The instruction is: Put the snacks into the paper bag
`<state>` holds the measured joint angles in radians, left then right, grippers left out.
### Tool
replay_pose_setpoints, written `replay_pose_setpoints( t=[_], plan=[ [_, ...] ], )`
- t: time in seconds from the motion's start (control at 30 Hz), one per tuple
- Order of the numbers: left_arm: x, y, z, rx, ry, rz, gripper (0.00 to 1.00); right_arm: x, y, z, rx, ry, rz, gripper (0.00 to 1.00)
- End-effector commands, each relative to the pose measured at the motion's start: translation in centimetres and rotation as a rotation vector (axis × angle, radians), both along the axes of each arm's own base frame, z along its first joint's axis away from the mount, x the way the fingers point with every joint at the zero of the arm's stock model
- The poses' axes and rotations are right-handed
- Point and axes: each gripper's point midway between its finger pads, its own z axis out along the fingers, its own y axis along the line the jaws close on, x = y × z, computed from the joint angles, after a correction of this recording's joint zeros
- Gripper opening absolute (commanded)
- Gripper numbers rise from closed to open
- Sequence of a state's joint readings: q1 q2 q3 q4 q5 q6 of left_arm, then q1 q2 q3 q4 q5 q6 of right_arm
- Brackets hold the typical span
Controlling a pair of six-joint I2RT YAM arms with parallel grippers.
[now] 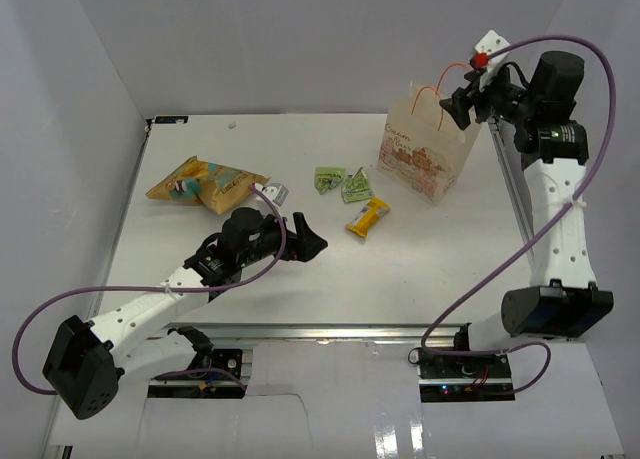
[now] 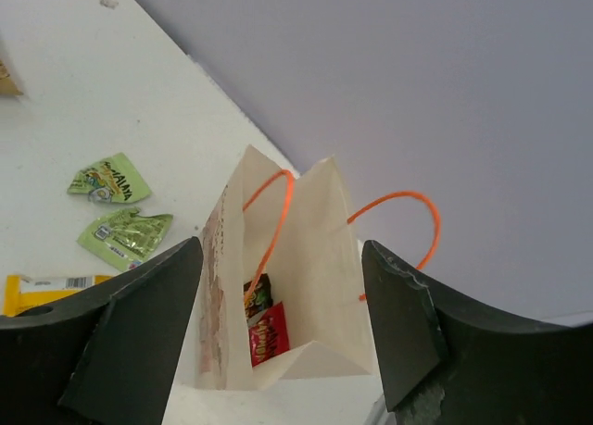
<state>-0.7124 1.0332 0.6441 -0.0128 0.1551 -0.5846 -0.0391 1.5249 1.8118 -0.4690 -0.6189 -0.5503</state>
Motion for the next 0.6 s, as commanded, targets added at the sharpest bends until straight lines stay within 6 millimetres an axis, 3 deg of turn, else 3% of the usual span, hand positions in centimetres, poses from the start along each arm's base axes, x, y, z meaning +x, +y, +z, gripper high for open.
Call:
replay_pose_setpoints(
  t=[0.0,0.07,0.13,0.17,0.23,0.27,0.4,0.57],
  plan=[
    [0.4,0.5,0.1,0.012,0.002,0.032,0.98,-4.5,1.7,3.2,-0.076,-0.173,0.151,0.75],
    [0.5,0.7,0.1,0.017,0.000,0.042,0.98,-6.0,3.1,1.9,-0.126,-0.215,0.280,0.76],
    [0.5,1.0,0.1,0.022,-0.001,0.055,0.98,-9.5,5.8,0.6,-0.148,-0.251,0.539,0.77],
    [0.6,1.1,0.1,0.023,-0.003,0.062,0.98,-11.8,7.3,-1.5,-0.223,-0.261,0.668,0.78],
    [0.6,1.3,0.1,0.026,-0.002,0.070,0.98,-12.6,9.3,-6.2,-0.350,-0.175,0.779,0.75],
    [0.6,1.4,0.3,0.021,-0.005,0.072,0.98,-14.9,10.9,-9.2,-0.437,-0.137,0.918,0.74],
    [0.5,1.6,0.7,0.010,-0.007,0.077,0.98,-14.7,11.0,-18.4,-0.663,0.043,1.021,0.67],
    [0.1,2.1,0.9,-0.009,-0.007,0.094,0.98,-12.7,11.3,-23.7,-0.767,0.133,1.072,0.65]
  ],
)
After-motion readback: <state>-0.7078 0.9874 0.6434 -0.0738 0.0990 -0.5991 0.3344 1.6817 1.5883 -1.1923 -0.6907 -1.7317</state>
